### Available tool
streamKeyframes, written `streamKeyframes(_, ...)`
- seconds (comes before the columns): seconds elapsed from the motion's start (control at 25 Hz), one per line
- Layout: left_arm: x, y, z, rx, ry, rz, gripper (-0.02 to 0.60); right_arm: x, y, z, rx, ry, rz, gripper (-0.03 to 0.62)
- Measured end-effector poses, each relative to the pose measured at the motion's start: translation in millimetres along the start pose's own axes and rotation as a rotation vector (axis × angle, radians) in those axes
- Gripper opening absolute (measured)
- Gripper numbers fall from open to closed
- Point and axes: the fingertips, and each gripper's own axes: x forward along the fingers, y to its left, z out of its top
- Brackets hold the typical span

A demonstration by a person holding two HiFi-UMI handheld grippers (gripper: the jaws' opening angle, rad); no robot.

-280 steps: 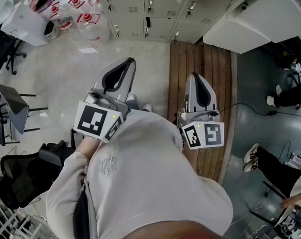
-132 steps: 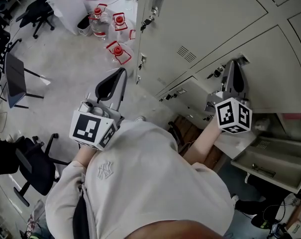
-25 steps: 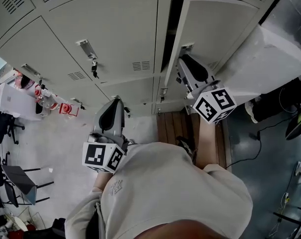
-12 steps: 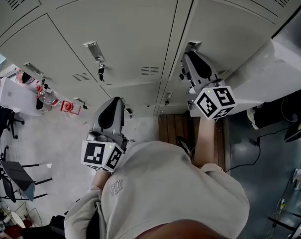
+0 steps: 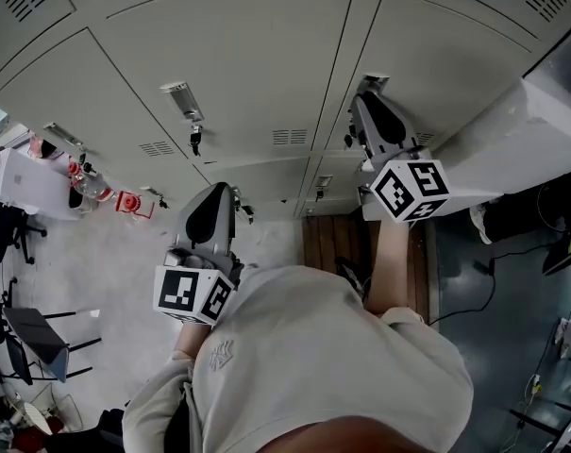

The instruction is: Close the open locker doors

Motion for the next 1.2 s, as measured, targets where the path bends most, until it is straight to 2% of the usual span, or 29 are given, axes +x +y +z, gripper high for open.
streamKeyframes(0.68,-4,-6,2,0.002,0.004,-0.006,-0.002,1,0,-2,-0.065,0.042,-0.045,0.058)
streamKeyframes(0.92,-16,-14,4,-0.006,0.005,0.021,-0.002,-10,-2,6,-0.082,0.023,-0.075,0.060)
streamKeyframes(1.2,-35,-35,-7,-0.020,0.027,0.037,-0.002,-47,20,20,-0.094,-0.009,-0.022,0.058)
